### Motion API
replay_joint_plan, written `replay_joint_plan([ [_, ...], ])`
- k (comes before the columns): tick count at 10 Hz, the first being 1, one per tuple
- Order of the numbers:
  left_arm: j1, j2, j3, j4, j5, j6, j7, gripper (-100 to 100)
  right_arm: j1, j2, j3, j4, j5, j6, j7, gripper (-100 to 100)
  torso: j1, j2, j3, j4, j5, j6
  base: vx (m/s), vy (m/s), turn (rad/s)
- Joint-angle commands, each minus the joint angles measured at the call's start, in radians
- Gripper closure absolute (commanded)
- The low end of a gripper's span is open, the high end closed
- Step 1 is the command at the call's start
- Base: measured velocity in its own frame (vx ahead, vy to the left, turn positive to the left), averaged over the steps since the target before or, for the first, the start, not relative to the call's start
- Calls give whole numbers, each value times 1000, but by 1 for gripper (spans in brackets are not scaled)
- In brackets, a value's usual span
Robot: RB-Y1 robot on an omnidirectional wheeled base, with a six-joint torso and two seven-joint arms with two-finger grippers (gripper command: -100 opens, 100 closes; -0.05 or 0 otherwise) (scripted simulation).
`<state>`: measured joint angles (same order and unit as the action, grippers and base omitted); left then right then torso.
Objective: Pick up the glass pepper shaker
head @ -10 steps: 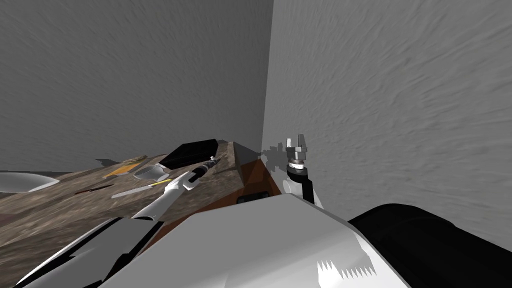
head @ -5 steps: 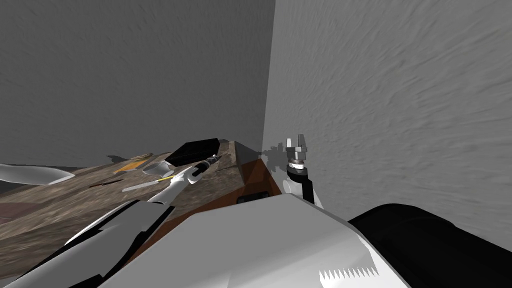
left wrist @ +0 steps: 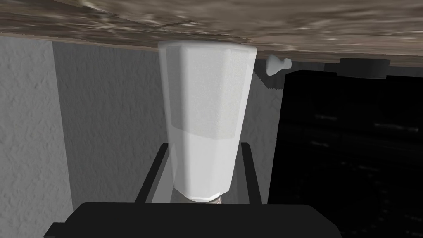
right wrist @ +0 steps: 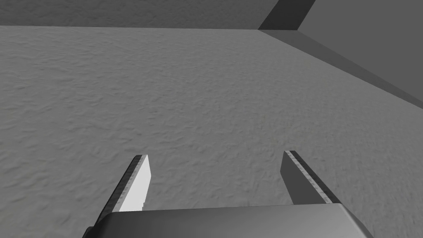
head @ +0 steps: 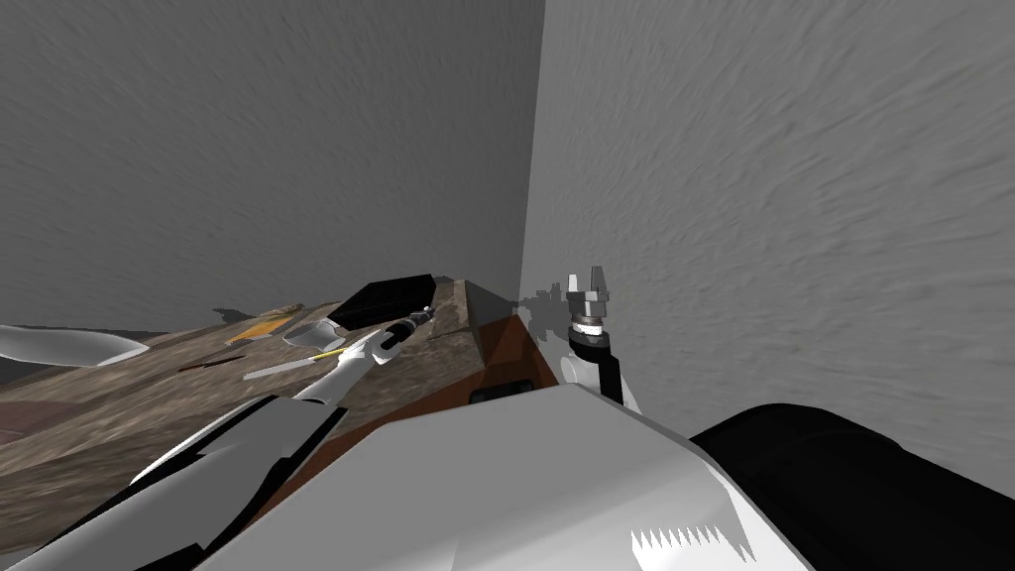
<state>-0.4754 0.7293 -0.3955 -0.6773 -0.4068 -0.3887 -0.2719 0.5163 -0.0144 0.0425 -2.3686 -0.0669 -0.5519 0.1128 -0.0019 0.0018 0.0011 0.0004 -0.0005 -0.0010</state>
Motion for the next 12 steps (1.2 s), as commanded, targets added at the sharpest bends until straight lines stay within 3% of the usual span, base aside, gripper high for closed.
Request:
replay_joint_plan([
  [1, 0, 0, 0, 0, 0, 0, 0, 100, 0, 0, 0, 0, 0, 0, 0, 0, 0, 0, 0, 0, 0, 0, 0, 0, 0],
  [2, 0, 0, 0, 0, 0, 0, 0, 0, 0, 0, 0, 0, 0, 0, 0, 0, 0, 0, 0, 0, 0, 0, 0, 0, 0],
  [3, 50, 18, 38, -50, -10, 25, 17, 100, 0, 0, 0, 0, 0, 0, 0, 0, 0, 0, 0, 0, 0, 0, 45, -7, -83],
  [6, 82, 18, 38, -96, -10, 25, 17, 100, 0, 0, 0, 0, 0, 0, 0, 0, 1, -2, -2, -2, 1, -1, 35, -2, -6],
  [7, 124, 29, 81, -129, -22, 39, 26, 100, 0, 0, 0, 0, 0, 0, 0, 0, 1, -1, -2, -3, 2, -1, 32, -11, -82],
  [9, 166, 29, 81, -157, -22, 39, 26, 100, 0, 0, 0, 0, 0, 0, 0, 0, 1, -3, -3, -3, 2, -1, 38, 0, -23],
  [10, 200, 39, 124, -202, -33, 53, 36, 100, 0, 0, 0, 0, 0, 0, 0, 0, 2, -2, -3, -5, 4, -2, 49, -7, -73],
  [12, 250, 39, 124, -256, -33, 53, 36, 100, 0, 0, 0, 0, 0, 0, 0, 0, 2, -3, -5, -6, 5, -2, 39, -1, -10],
])
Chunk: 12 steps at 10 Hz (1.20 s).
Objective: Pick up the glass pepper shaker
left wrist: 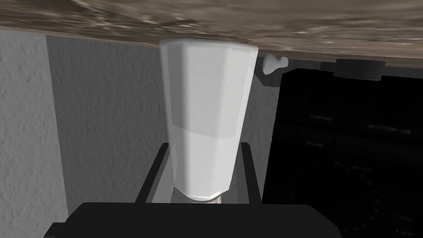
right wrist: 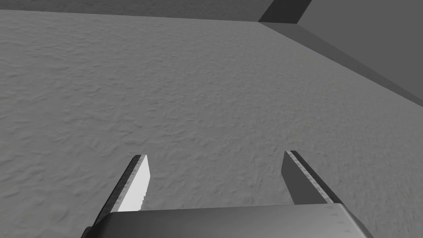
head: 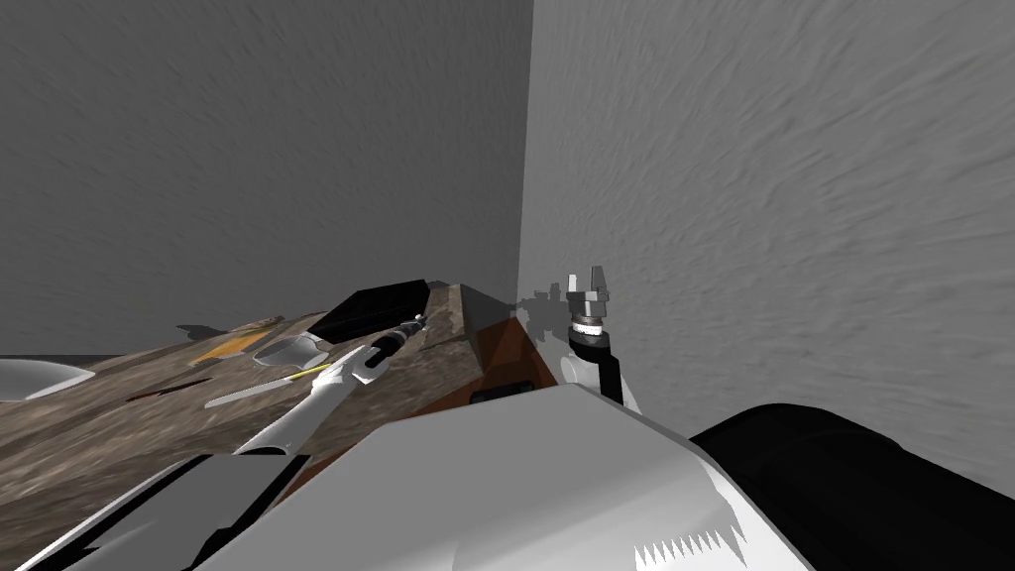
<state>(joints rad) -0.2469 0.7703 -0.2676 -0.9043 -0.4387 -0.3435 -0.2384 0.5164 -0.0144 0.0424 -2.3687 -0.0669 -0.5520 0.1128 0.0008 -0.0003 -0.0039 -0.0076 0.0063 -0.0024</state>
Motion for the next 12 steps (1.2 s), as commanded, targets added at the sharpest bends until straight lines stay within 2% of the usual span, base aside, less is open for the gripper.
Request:
replay_joint_plan([
  [1, 21, -2, -4, -33, -1, 8, 3, 100, 0, 0, 0, 0, 0, 0, 0, 0, 0, 0, 0, 0, 0, 0, 0, 4, 10],
  [2, 58, 9, 39, -67, -13, 22, 13, 100, 0, 0, 0, 0, 0, 0, 0, 0, 0, 1, 0, -1, 1, 1, 28, -12, -102],
  [4, 105, 9, 39, -114, -13, 22, 13, 100, 0, 0, 0, 0, 0, 0, 0, 0, 0, -2, -1, -1, 1, 1, 39, -1, -14],
  [5, 147, 20, 82, -165, -24, 36, 22, 100, 0, 0, 0, 0, 0, 0, 0, 0, 0, -1, -1, -2, 2, 0, 41, -10, -67],
  [7, 189, 20, 82, -196, -24, 36, 22, 100, 0, 0, 0, 0, 0, 0, 0, 0, 0, -2, -2, -2, 1, 1, 35, 1, -22],
  [8, 221, 30, 124, -236, -35, 50, 32, 100, 0, 0, 0, 0, 0, 0, 0, 0, 0, -1, -1, -2, 2, 0, 48, -2, -69],
  [9, 257, 30, 124, -275, -35, 50, 32, 100, 0, 0, 0, 0, 0, 0, 0, 0, 0, -2, -1, -1, 1, 0, 53, 1, -36],
  [10, 273, 30, 124, -277, -35, 50, 32, 100, 0, 0, 0, 0, 0, 0, 0, 0, 0, -2, -2, -2, 2, 0, 24, 0, 0],
  [11, 305, 41, 167, -319, -47, 64, 42, 100, 0, 0, 0, 0, 0, 0, 0, 0, 0, -1, -2, -2, 2, 0, 40, -5, -64],
  [12, 330, 41, 167, -336, -47, 64, 42, 100, 0, 0, 0, 0, 0, 0, 0, 0, 0, -2, -1, -1, 1, 0, 46, 2, -44],
])
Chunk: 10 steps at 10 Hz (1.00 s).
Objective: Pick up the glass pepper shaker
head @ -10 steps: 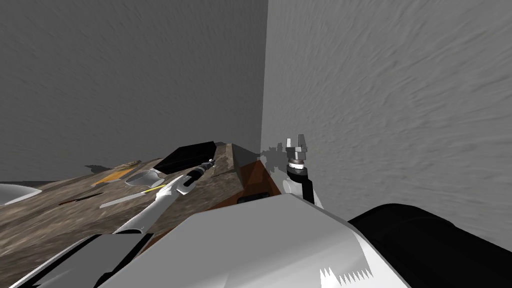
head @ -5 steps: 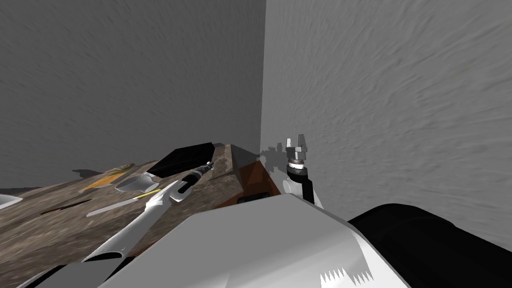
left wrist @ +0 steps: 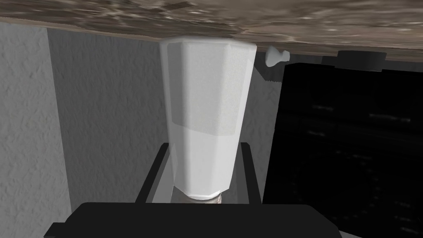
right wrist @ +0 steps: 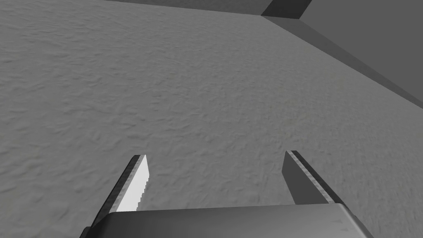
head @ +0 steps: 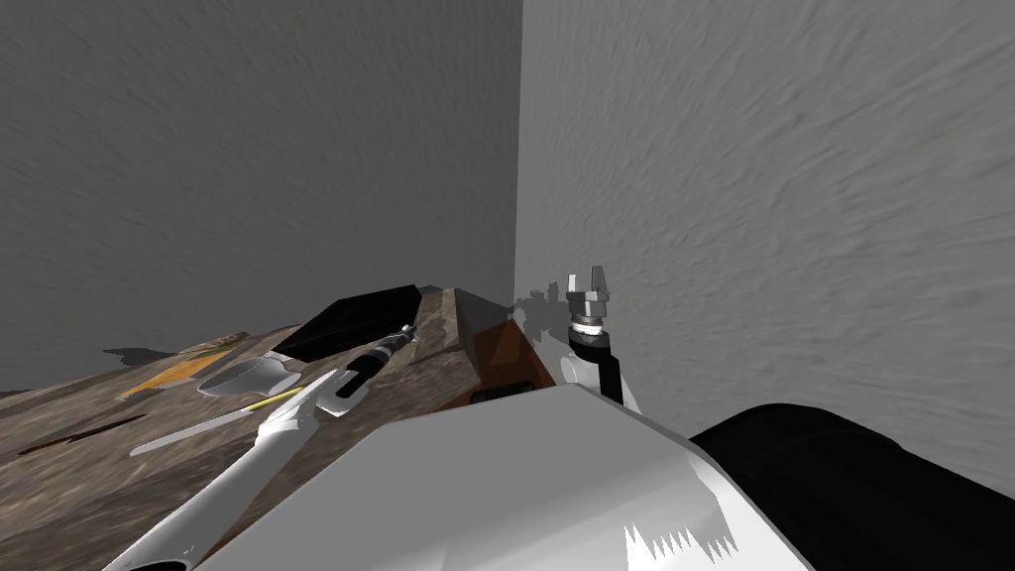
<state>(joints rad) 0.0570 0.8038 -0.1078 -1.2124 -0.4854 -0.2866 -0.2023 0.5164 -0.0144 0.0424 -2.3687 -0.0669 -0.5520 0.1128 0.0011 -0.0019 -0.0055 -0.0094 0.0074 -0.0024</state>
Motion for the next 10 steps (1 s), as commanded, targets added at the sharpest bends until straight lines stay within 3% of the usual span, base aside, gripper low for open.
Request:
replay_joint_plan([
  [1, 50, 8, 7, -50, 0, 7, 6, 100, 0, 0, 0, 0, 0, 0, 0, 0, 0, 0, 0, 0, 0, 0, 24, 3, -1],
  [2, 79, 18, 50, -79, -11, 21, 16, 100, 0, 0, 0, 0, 0, 0, 0, 0, 0, 1, 1, 0, 0, 0, 42, 3, -72],
  [4, 137, 18, 50, -132, -11, 21, 16, 100, 0, 0, 0, 0, 0, 0, 0, 0, 0, 0, 0, 0, 0, 0, 38, 0, -17],
  [5, 174, 29, 93, -170, -23, 35, 25, 100, 0, 0, 0, 0, 0, 0, 0, 0, -1, 1, 1, 0, 0, 0, 40, -6, -62],
  [7, 221, 29, 93, -214, -23, 35, 25, 100, 0, 0, 0, 0, 0, 0, 0, 0, -1, 1, 0, 0, 0, 0, 36, -2, -21],
  [8, 256, 39, 136, -246, -34, 49, 35, 100, 0, 0, 0, 0, 0, 0, 0, 0, -1, 1, 1, 0, 0, 1, 45, -9, -77],
  [10, 305, 39, 136, -296, -34, 49, 35, 100, 0, 0, 0, 0, 0, 0, 0, 0, -2, 0, 0, 0, -1, 1, 37, 1, -17],
])
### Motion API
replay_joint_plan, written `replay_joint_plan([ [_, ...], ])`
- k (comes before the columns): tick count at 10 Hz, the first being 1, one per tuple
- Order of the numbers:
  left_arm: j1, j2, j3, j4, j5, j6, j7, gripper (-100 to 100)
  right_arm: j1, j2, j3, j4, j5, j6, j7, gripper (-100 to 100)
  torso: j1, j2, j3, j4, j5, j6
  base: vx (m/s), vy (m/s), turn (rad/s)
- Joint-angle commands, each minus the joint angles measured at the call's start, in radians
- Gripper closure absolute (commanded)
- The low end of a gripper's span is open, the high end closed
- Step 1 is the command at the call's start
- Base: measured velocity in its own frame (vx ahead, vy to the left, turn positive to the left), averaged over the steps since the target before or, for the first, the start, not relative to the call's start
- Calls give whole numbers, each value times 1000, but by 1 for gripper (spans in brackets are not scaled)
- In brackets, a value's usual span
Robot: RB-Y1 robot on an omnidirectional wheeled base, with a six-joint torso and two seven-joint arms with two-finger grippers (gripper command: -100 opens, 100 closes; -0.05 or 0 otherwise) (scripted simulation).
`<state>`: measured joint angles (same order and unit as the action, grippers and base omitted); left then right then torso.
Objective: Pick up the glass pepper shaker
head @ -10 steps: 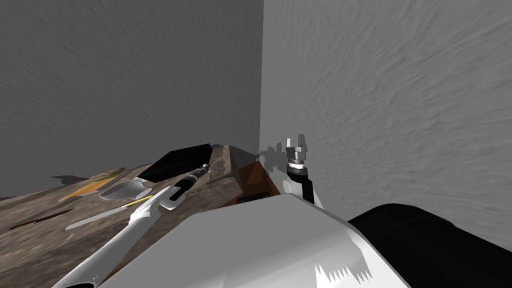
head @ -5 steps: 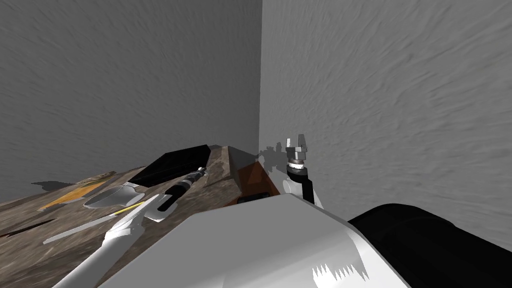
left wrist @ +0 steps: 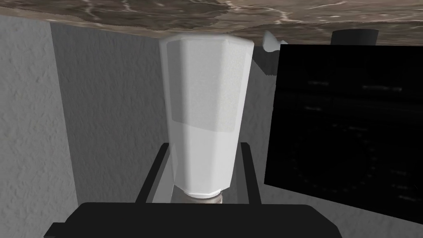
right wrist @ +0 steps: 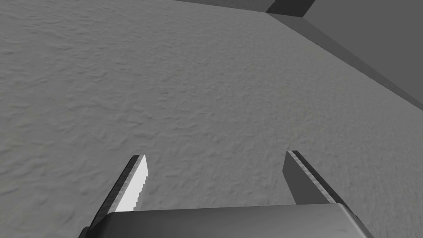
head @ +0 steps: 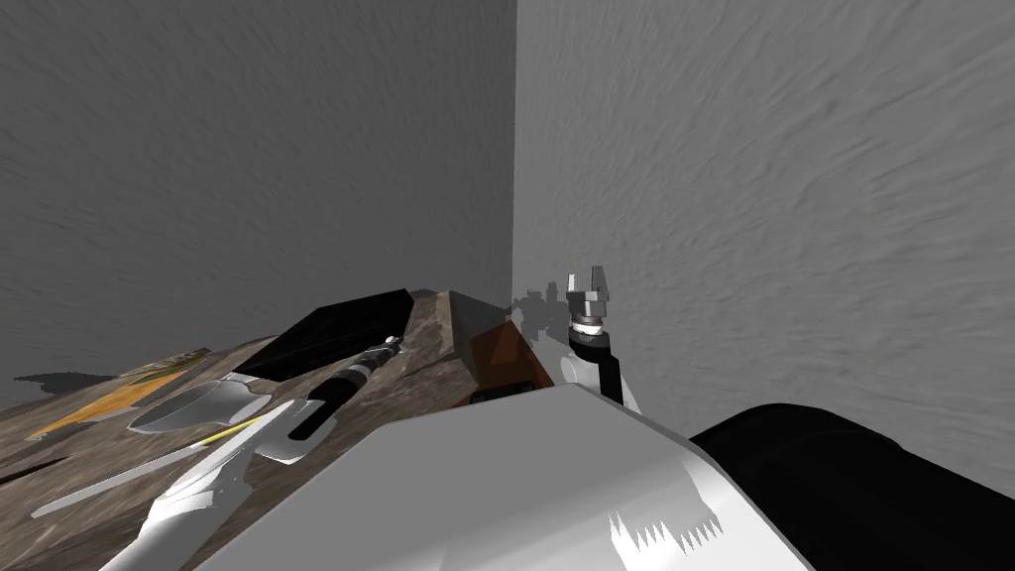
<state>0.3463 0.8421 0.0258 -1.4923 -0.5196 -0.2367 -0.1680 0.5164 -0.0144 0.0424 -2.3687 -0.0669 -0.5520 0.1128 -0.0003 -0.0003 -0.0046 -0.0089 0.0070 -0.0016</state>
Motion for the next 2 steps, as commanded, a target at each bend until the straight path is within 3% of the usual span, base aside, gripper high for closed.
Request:
replay_joint_plan([
  [1, 0, 0, 0, 0, 0, 0, 0, 100, 0, 0, 0, 0, 0, 0, 0, 0, 0, 0, 0, 0, 0, 0, 0, 0, 0],
  [2, 3, 0, 0, -3, 0, 0, 0, 0, 0, 0, 0, 0, 0, 0, 0, 0, 0, 1, 0, 0, 0, 0, 0, 0, 0],
])
